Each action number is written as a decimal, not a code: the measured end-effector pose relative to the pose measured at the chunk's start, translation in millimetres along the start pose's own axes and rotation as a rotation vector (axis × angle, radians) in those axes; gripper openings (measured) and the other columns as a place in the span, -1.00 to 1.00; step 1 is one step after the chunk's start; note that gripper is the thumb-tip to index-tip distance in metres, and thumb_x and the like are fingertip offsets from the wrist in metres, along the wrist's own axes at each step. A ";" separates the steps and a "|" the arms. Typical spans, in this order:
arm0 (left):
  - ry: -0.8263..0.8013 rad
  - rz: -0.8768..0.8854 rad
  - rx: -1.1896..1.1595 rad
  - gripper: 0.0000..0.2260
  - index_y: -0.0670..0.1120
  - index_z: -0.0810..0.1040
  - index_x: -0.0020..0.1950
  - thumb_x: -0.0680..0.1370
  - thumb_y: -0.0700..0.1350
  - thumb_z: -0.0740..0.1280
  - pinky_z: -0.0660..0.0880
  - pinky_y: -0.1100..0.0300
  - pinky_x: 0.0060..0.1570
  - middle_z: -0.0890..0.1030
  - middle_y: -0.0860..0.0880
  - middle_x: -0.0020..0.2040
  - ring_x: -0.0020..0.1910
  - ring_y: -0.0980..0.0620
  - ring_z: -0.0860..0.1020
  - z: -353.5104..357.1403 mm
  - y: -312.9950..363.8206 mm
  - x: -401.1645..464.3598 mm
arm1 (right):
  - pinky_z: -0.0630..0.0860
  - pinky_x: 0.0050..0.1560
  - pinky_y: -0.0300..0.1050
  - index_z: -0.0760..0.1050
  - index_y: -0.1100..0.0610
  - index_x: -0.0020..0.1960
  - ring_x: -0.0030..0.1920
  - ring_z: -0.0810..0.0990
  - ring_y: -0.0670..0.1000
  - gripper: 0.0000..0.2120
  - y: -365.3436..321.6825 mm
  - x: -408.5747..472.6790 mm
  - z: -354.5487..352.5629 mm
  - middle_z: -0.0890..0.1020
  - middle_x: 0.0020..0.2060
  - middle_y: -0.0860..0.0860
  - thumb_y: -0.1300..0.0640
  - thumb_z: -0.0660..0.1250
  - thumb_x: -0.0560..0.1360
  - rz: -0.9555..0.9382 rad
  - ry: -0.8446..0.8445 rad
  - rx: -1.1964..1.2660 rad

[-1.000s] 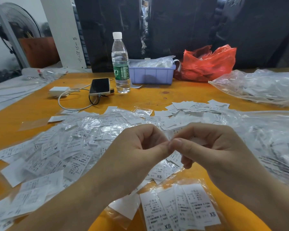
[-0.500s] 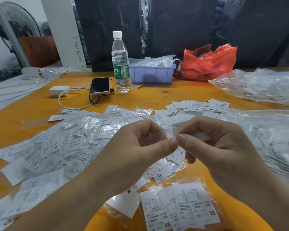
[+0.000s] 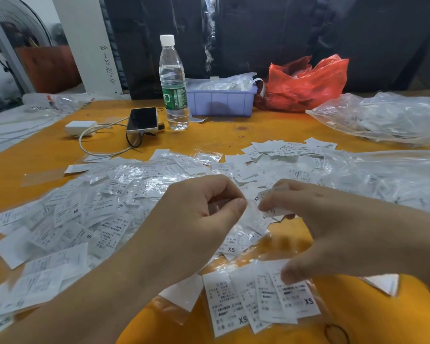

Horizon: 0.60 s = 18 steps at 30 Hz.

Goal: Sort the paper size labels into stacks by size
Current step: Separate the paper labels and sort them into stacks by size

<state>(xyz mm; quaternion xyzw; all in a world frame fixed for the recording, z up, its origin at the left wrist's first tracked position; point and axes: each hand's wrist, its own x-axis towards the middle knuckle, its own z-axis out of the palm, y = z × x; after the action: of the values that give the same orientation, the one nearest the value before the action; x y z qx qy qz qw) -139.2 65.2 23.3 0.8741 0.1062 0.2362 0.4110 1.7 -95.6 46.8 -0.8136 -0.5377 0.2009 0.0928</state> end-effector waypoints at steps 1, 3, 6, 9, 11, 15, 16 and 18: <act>-0.009 -0.005 0.001 -0.93 0.11 0.63 -0.16 0.51 0.01 0.37 0.49 0.18 -0.15 0.65 0.11 -0.26 -0.23 0.06 0.59 0.4 -0.4 -0.3 | 0.39 -0.02 -0.28 0.13 -0.42 0.28 0.16 0.29 -0.44 -0.15 0.1 -0.4 -0.7 0.14 0.13 -0.64 -0.43 0.46 0.11 0.021 -0.035 -0.016; -0.025 -0.014 0.004 -0.96 0.15 0.61 -0.12 0.51 0.03 0.36 0.48 0.13 -0.16 0.65 0.09 -0.26 -0.23 0.03 0.59 1.2 -1.4 -0.2 | 0.40 -0.06 -0.27 0.09 -0.44 0.30 0.11 0.32 -0.41 -0.07 -0.7 -1.0 -0.8 0.11 0.06 -0.70 -0.46 0.49 0.05 0.051 -0.094 -0.032; -0.031 -0.012 0.019 -0.96 0.16 0.61 -0.12 0.52 0.02 0.37 0.48 0.11 -0.16 0.65 0.09 -0.26 -0.24 0.03 0.59 1.4 -2.9 0.0 | 0.40 -0.09 -0.26 0.08 -0.47 0.27 0.08 0.31 -0.46 -0.08 -3.4 -2.2 -0.6 0.11 -0.02 -0.74 -0.40 0.53 0.07 0.049 -0.128 -0.039; -0.036 -0.011 0.022 -0.95 0.16 0.61 -0.12 0.53 0.01 0.38 0.49 0.17 -0.14 0.65 0.13 -0.25 -0.21 0.08 0.60 1.4 -4.1 -0.7 | 0.37 -0.21 -0.29 0.09 -0.49 0.23 0.00 0.24 -0.58 -0.18 -6.9 -1.9 0.2 0.17 -0.07 -0.73 -0.26 0.57 0.19 0.026 -0.115 -0.038; -0.049 -0.017 0.018 -0.94 0.17 0.61 -0.11 0.53 0.00 0.38 0.49 0.16 -0.13 0.65 0.13 -0.24 -0.21 0.07 0.60 1.8 -4.4 -0.6 | 0.43 -0.24 -0.25 0.11 -0.51 0.21 -0.04 0.31 -0.55 -0.23 -5.9 -0.7 2.7 0.26 -0.07 -0.67 -0.18 0.57 0.26 0.028 -0.113 -0.014; -0.052 -0.017 0.023 -0.94 0.17 0.61 -0.11 0.53 0.00 0.38 0.49 0.14 -0.11 0.65 0.11 -0.24 -0.21 0.08 0.61 2.2 -5.2 0.9 | 0.52 -0.24 -0.21 0.15 -0.52 0.15 -0.08 0.44 -0.46 -0.31 -1.9 -2.0 4.4 0.40 -0.09 -0.58 -0.10 0.55 0.33 0.046 -0.124 0.027; -0.051 -0.016 0.024 -0.94 0.17 0.61 -0.11 0.53 0.00 0.38 0.49 0.14 -0.12 0.65 0.11 -0.24 -0.21 0.09 0.61 2.1 -5.5 0.8 | 0.55 -0.21 -0.18 0.16 -0.52 0.15 -0.08 0.47 -0.43 -0.32 -0.1 -2.2 3.7 0.45 -0.09 -0.54 -0.08 0.55 0.34 0.047 -0.121 0.050; -0.052 -0.016 0.028 -0.95 0.17 0.61 -0.11 0.53 0.01 0.38 0.49 0.14 -0.12 0.65 0.11 -0.24 -0.21 0.09 0.61 1.9 -5.9 0.9 | 0.62 -0.09 -0.09 0.21 -0.53 0.17 -0.06 0.56 -0.29 -0.33 3.7 -1.7 0.3 0.54 -0.07 -0.41 -0.02 0.54 0.36 0.022 -0.093 0.133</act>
<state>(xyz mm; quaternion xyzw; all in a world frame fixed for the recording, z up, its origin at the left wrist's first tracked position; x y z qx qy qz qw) -137.5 68.1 18.1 0.8847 0.1056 0.2085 0.4033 4.0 -98.6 45.5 -0.8012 -0.5180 0.2748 0.1194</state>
